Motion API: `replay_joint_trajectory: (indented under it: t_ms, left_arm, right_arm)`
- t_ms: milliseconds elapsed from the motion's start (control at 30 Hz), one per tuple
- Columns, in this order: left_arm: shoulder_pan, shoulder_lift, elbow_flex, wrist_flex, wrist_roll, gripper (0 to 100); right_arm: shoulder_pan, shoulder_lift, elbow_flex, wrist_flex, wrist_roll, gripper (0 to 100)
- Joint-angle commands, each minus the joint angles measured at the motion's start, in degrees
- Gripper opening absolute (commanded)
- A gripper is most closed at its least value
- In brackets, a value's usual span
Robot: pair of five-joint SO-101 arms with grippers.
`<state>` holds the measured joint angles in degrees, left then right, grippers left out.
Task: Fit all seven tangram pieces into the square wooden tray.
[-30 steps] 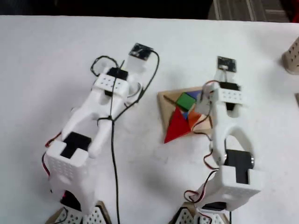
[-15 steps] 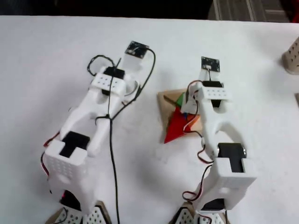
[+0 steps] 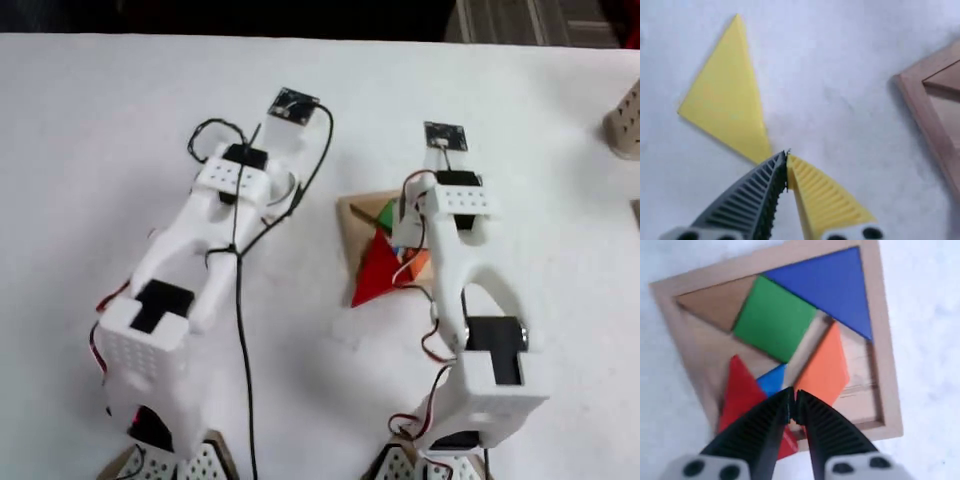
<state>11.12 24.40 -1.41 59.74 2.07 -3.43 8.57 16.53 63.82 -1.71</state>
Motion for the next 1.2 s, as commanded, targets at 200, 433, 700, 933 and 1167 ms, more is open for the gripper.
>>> replay_joint_trajectory:
  t_ms: [200,433,700,933,1167]
  left_arm:
    - [-0.22,2.07,-5.01,-0.79,0.18,3]
    - [-0.13,2.07,-5.01,-0.79,0.18,3]
    - [-0.13,2.07,-5.01,-0.79,0.18,3]
    - [0.4,2.15,-4.84,-0.79,0.18,3]
    - [0.4,2.15,-4.84,-0.79,0.18,3]
  right_arm:
    - [-3.74,-5.93,2.73,3.12,0.7,1.7]
    - [-0.57,-4.88,9.05,-4.35,1.05,1.7]
    - [2.15,-4.88,9.85,-4.97,1.23,1.7]
    - [2.42,-4.88,9.85,-4.88,1.23,1.7]
    - [7.16,-4.88,9.58,-4.97,4.13,1.7]
